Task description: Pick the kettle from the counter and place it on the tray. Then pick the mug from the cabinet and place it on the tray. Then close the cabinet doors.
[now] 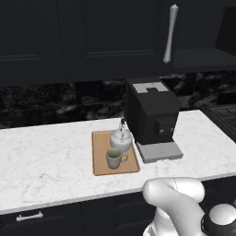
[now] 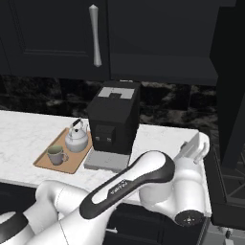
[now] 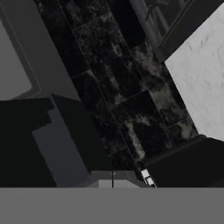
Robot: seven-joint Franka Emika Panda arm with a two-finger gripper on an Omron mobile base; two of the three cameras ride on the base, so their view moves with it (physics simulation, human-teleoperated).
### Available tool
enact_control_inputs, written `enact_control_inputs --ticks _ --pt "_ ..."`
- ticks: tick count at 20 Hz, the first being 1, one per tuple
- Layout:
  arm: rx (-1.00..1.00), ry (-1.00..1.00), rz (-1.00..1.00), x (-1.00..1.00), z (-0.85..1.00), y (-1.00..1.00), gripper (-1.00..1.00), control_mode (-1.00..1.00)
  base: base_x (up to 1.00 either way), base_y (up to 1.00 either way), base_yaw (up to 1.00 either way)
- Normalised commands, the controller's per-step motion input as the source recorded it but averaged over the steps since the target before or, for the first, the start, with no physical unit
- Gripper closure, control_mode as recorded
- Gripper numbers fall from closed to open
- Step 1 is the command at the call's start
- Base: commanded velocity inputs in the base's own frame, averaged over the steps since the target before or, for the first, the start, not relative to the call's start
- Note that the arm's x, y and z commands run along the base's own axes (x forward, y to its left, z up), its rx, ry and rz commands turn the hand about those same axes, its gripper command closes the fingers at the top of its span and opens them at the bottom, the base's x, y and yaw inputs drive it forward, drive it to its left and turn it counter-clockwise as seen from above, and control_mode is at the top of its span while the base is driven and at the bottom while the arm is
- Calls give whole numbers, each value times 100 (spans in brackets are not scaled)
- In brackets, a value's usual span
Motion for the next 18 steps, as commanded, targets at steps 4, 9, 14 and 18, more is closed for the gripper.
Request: enact_control_inputs --ticks 4,9,14,18 --pt "19 -23 0 1 0 -19 100 -100 0 0 0" --pt "19 -26 0 0 5 -51 100 -100 0 0 0" --pt "5 -12 0 -19 3 -26 100 -100 0 0 0" --pt "0 -2 0 0 0 -20 100 -100 0 0 0"
